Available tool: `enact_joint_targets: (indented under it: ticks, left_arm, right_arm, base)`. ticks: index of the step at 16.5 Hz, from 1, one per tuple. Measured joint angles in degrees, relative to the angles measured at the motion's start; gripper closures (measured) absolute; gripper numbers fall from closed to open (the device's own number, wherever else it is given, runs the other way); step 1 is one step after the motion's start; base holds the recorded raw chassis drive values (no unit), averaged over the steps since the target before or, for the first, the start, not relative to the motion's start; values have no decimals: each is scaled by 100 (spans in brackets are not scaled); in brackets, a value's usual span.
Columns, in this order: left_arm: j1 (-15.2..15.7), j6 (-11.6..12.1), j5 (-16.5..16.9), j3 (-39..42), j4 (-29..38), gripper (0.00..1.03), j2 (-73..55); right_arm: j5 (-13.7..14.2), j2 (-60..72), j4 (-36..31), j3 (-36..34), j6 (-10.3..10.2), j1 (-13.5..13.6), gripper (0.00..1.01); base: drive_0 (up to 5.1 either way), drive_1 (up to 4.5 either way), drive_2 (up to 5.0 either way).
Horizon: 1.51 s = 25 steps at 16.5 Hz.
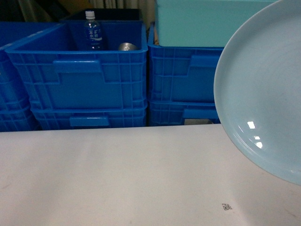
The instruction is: Place blue tray on left shelf second layer neatly
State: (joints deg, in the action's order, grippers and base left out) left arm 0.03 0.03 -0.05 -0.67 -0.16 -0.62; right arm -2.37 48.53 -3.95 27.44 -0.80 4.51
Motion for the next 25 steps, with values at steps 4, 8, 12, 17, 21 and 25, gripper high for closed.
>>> enact_joint_targets:
  ticks: [4, 8, 12, 17, 21, 25]
  left_arm:
    - [-4, 0, -11, 0, -9, 5, 0]
    - [-4, 0, 7, 0, -9, 5, 0]
    - [-4, 0, 2, 0, -2, 5, 0]
    - [-4, 0, 2, 0, -11, 5, 0]
    - [-4, 0, -11, 0, -15, 5, 0]
    - [-4, 0, 7, 0, 9, 5, 0]
  right_arm:
    - [-17, -2, -15, 0, 2, 35, 99]
    - [9, -15, -9, -4, 4, 33, 99]
    - [7, -15, 2, -7, 4, 33, 99]
    - [7, -26, -9, -7, 4, 31, 99]
    - [7, -26, -20, -7, 20, 33, 99]
    - [9, -26, 2, -7, 35, 33, 99]
  base:
    - [296, -526, -343]
    - [344, -474, -302]
    - [342, -433, -347]
    - [343, -394, -394]
    - [325, -417, -417]
    - [352, -394, -394]
